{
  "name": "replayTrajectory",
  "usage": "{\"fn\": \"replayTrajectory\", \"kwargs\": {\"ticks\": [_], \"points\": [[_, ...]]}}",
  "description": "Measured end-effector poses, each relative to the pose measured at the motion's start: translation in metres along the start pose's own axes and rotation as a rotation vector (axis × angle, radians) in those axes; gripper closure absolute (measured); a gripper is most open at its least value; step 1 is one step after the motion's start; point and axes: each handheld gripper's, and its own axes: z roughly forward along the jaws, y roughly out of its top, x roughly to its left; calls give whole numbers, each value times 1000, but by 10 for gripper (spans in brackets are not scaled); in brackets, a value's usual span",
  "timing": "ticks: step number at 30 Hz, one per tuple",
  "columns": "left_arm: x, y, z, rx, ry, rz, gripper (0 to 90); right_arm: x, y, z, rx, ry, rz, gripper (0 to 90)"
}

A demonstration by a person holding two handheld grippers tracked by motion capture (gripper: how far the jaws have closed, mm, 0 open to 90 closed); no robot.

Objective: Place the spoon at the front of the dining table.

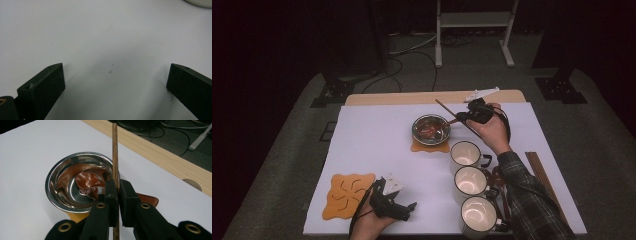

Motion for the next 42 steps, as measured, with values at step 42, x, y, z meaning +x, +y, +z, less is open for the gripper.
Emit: {"fn": "replayTrajectory", "kwargs": {"ticks": [42], "points": [[0,0,0,-4,3,2,6,13,36,32,32,33,-22,846]]}}
